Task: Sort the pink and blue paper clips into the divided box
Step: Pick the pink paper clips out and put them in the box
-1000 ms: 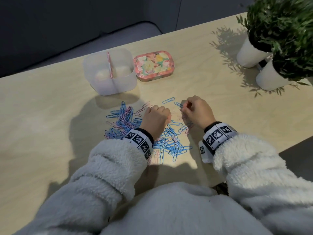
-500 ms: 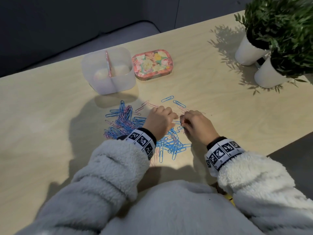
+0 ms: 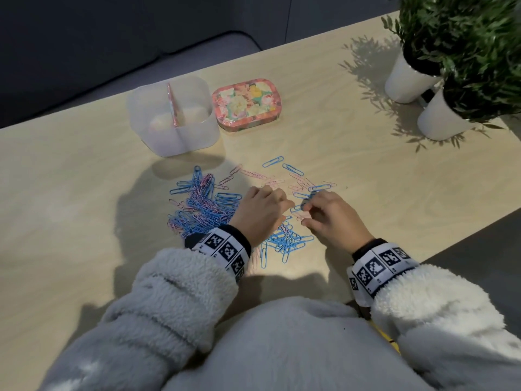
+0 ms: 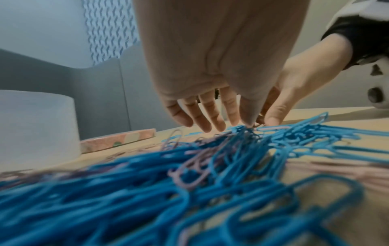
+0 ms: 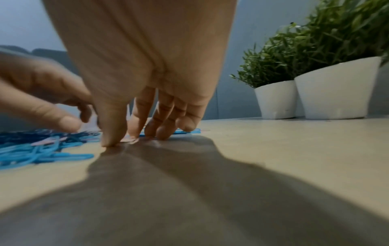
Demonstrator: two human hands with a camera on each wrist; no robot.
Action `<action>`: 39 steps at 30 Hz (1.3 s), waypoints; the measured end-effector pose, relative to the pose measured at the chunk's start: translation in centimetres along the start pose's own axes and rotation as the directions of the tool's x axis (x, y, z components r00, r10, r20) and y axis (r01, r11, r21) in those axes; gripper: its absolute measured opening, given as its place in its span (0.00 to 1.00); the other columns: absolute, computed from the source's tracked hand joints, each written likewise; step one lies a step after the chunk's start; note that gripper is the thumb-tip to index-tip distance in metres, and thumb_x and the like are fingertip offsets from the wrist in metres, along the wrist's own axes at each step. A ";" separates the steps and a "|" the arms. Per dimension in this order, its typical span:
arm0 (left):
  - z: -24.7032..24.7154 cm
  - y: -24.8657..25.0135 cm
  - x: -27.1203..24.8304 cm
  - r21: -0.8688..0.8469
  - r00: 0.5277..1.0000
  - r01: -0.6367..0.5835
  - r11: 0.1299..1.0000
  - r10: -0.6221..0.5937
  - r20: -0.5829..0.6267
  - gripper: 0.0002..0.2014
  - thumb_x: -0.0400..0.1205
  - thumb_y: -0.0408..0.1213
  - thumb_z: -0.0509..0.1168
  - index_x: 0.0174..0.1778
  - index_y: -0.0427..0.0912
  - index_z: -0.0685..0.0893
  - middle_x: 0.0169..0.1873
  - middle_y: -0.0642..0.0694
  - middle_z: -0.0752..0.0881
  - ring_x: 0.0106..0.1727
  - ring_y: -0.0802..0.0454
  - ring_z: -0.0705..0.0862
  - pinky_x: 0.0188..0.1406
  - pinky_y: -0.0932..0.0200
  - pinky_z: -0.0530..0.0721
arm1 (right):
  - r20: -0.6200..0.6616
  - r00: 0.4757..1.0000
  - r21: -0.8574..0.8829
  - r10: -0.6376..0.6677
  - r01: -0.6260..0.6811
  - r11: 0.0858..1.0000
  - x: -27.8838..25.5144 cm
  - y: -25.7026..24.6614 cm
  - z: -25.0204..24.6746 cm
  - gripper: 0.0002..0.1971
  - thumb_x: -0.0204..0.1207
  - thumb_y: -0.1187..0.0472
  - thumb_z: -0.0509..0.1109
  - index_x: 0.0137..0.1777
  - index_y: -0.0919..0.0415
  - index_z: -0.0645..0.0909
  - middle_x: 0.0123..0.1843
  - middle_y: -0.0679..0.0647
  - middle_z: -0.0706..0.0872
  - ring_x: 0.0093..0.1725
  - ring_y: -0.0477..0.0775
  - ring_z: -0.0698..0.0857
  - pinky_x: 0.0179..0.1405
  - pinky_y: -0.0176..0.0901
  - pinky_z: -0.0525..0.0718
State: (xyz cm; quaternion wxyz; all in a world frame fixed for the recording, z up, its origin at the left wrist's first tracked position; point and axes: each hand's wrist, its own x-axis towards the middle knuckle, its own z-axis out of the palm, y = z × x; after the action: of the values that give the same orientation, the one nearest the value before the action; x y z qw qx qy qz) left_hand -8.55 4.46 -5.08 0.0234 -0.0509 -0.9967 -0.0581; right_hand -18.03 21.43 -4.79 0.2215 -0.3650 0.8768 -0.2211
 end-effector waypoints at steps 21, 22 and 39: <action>0.7 1.0 -0.4 -0.021 0.996 -0.077 0.997 0.078 0.045 0.10 0.66 0.47 0.76 0.41 0.52 0.88 0.42 0.57 0.89 0.41 0.52 0.86 0.39 0.61 0.84 | -0.068 0.983 0.147 0.170 -0.159 0.976 1.2 1.7 -3.7 0.06 0.72 0.69 0.67 0.38 0.58 0.81 0.32 0.50 0.82 0.33 0.53 0.78 0.35 0.39 0.72; 0.7 1.0 -0.4 -0.018 0.997 -0.077 0.997 0.077 0.021 0.09 0.67 0.46 0.75 0.41 0.52 0.88 0.40 0.57 0.88 0.40 0.51 0.86 0.38 0.60 0.84 | -0.034 0.985 0.117 0.169 -0.164 0.980 0.8 1.8 -3.5 0.06 0.72 0.69 0.67 0.38 0.58 0.82 0.33 0.51 0.83 0.34 0.54 0.78 0.37 0.40 0.73; 2.1 4.7 1.4 0.005 0.962 -0.231 0.973 0.228 0.148 0.19 0.72 0.49 0.56 0.50 0.49 0.88 0.55 0.54 0.89 0.54 0.57 0.87 0.53 0.66 0.84 | -0.101 0.979 -0.037 0.178 -0.182 0.983 -1.7 3.1 -2.4 0.03 0.71 0.71 0.67 0.42 0.65 0.79 0.43 0.63 0.82 0.46 0.64 0.81 0.44 0.42 0.71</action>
State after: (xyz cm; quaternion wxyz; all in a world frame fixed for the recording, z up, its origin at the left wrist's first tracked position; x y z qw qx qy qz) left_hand -9.56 9.53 -6.51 -0.0428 -0.1699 -0.9837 -0.0402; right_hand -19.90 25.16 -4.18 0.1894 -0.2780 0.9208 -0.1974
